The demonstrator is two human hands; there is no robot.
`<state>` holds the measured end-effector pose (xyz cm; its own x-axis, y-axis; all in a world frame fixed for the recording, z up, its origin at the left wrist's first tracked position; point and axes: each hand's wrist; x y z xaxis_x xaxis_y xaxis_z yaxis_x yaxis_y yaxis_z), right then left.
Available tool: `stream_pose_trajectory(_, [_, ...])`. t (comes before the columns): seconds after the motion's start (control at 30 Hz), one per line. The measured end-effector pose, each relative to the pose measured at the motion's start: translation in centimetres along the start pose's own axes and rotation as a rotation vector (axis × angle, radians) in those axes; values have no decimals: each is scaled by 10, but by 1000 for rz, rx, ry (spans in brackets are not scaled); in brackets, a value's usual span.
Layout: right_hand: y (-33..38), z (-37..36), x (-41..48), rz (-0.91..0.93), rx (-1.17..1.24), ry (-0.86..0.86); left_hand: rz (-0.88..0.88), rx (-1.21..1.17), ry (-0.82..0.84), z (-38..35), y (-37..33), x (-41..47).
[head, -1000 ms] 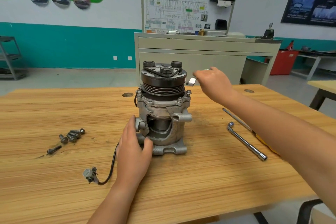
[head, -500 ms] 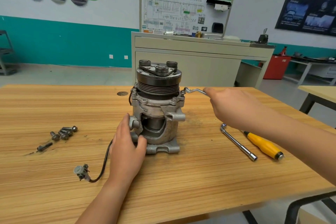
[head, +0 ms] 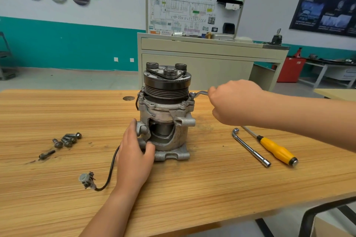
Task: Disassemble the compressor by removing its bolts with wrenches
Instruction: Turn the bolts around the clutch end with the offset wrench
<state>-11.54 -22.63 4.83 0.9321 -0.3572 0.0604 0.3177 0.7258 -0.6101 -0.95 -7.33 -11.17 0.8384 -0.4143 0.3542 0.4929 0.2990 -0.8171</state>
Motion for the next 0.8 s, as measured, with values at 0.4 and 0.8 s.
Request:
stream_pose_trajectory(0.4, [-20,-37,19,60,-254,-140,-22,17,-19,-1,3,1])
stream_pose_trajectory(0.8, [-17,-64,98,189,77,-823,-36,54,-58,-3,7,5])
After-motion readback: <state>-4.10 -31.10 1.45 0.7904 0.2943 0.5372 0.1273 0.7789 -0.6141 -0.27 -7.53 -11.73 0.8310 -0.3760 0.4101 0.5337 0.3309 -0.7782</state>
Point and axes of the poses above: each hand's wrist, its own x-axis towards the middle knuckle, its own z-axis out of the back of the hand, y = z × x, and after that the axes turned 6 degrees about y, right-handed
